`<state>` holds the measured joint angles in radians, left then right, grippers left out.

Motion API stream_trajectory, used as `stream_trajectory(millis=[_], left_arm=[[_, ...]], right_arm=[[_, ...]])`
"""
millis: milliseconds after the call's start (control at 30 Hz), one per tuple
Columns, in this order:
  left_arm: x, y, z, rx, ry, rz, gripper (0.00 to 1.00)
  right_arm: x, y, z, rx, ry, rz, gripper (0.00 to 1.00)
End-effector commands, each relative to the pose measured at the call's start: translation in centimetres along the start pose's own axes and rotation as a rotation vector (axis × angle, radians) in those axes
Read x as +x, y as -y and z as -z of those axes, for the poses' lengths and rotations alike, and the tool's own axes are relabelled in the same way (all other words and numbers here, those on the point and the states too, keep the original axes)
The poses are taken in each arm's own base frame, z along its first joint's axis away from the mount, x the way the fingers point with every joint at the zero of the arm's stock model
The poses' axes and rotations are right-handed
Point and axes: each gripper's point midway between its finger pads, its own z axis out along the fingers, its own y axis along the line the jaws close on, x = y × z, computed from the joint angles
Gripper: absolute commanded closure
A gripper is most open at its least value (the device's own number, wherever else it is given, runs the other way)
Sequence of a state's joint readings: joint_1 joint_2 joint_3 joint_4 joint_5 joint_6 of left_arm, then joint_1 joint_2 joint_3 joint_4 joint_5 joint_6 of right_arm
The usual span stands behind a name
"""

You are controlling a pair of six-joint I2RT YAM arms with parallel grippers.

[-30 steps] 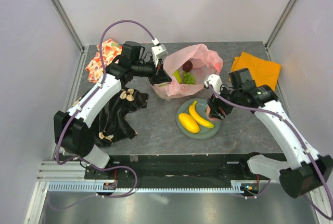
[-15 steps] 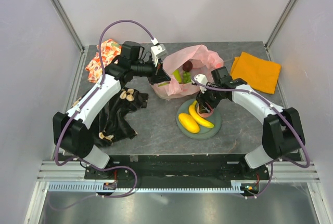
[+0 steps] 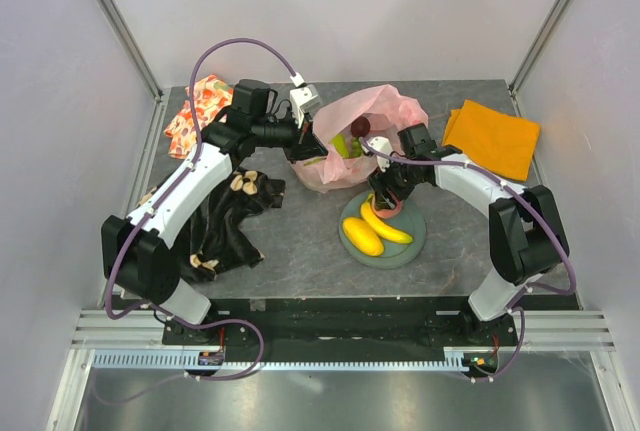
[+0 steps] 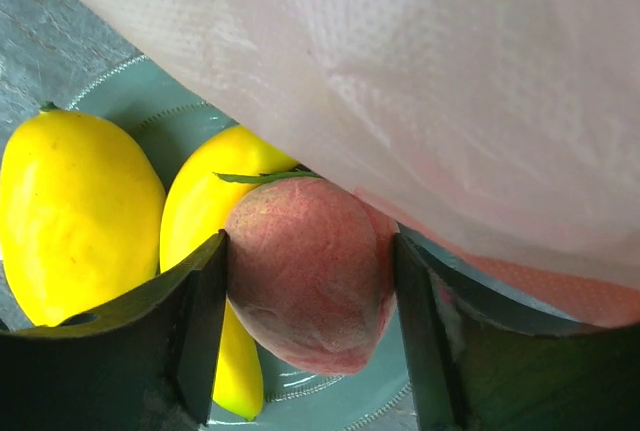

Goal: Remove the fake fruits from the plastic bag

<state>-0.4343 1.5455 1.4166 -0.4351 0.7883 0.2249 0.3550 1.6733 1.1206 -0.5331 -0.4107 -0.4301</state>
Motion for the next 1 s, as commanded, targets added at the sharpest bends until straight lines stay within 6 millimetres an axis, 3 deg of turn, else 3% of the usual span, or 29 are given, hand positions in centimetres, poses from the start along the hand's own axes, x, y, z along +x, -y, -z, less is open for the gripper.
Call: stream_trajectory(millis=[0, 33, 67, 300, 567, 667, 800, 900, 967], left_arm=[[-1.4, 0.1, 0.0, 0.009, 0.027, -0.039, 0.98], [-1.4, 0.1, -0.1, 0.012, 0.026, -0.038, 0.98], [-1.3, 0.1, -0.2, 0.015, 0.025, -0.037, 0.98], [-1.3, 0.1, -0.4, 0.029, 0.027, -0.033, 0.98], [-1.5, 0.2, -0.6, 0.038, 0.034, -0.028, 0.98], [-1.7, 0.2, -0.6, 0.043, 0.041, -0.031, 0.98], [-1.7, 0.5, -0.5, 0.052, 0.042, -0.03, 0.98], [-1.4, 1.2, -0.5, 0.071, 0.039, -0.017, 0.98], [-1.3, 1.6, -0.4, 0.08, 0.041, -0.01, 0.98]], right_arm=[[-2.2, 0.1, 0.3, -0.016, 0.063, -0.005, 0.26], [-2.4, 0.0, 0.4, -0.017, 0.069, -0.007, 0.23], [-2.5, -0.1, 0.6, -0.016, 0.073, -0.011, 0.02], [-3.3, -0.6, 2.9, 0.004, 0.091, -0.007, 0.02], [-6.2, -2.8, 9.9, 0.015, 0.154, 0.078, 0.02], [-8.0, -3.5, 12.8, 0.033, 0.211, 0.101, 0.02], [-13.2, -3.1, 16.3, 0.096, 0.381, 0.123, 0.02], [-15.8, -1.6, 16.0, 0.133, 0.442, 0.128, 0.11], [-16.2, 0.3, 13.8, 0.158, 0.406, 0.118, 0.21]])
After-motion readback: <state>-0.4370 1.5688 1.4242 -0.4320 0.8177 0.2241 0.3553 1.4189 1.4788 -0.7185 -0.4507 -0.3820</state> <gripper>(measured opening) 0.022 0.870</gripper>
